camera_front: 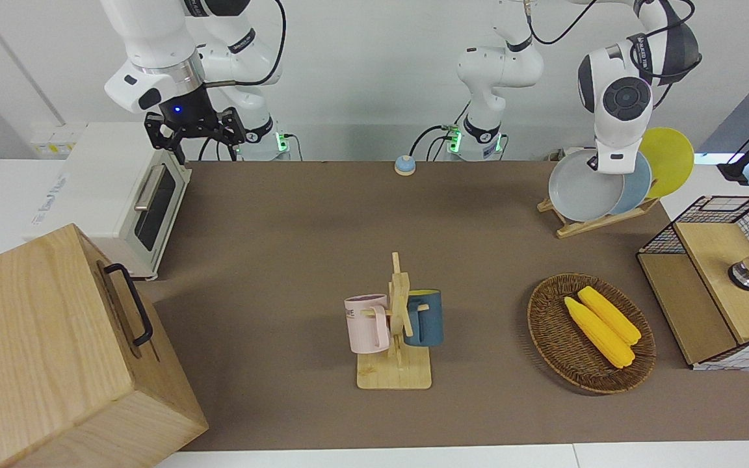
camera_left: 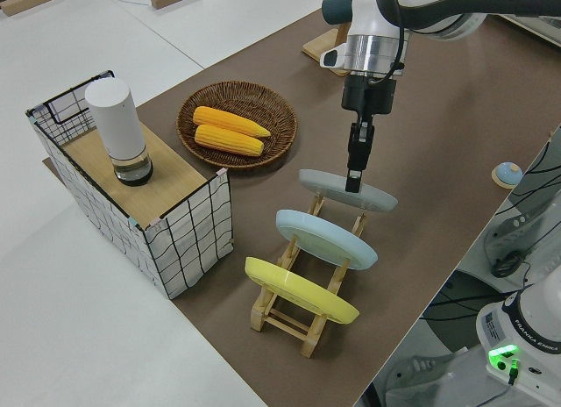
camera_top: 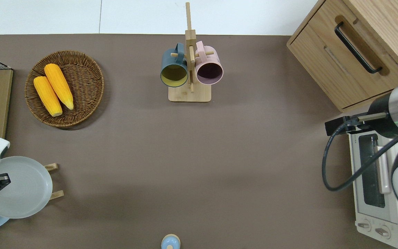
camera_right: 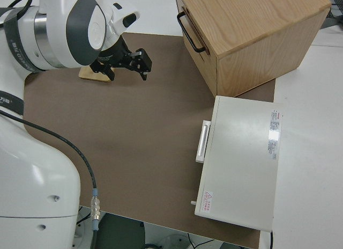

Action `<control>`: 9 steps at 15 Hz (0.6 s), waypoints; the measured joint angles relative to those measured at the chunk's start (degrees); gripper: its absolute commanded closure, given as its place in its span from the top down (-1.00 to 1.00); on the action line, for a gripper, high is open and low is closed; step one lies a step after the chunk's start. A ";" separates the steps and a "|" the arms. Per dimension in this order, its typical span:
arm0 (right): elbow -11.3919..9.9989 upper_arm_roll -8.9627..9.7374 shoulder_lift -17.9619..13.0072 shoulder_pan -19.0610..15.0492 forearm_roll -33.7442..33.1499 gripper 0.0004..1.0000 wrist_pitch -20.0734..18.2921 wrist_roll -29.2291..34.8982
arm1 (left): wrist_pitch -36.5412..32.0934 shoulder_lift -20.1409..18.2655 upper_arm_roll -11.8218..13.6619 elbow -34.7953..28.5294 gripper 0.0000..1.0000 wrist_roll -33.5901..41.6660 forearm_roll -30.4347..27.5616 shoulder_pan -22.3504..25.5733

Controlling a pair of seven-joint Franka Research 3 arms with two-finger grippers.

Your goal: Pick gray plate from table and place it on lower plate rack with left arm

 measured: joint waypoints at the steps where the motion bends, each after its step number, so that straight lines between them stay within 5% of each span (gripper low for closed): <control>1: 0.00 0.00 0.00 0.00 0.00 0.97 0.00 0.00 | 0.01 0.50 -0.02 -0.01 -1.00 -0.53 -0.12 -0.09; 9: 0.00 0.00 0.00 0.00 0.00 0.97 0.00 0.00 | -1.37 2.03 -0.65 0.78 -1.00 1.85 5.03 -1.04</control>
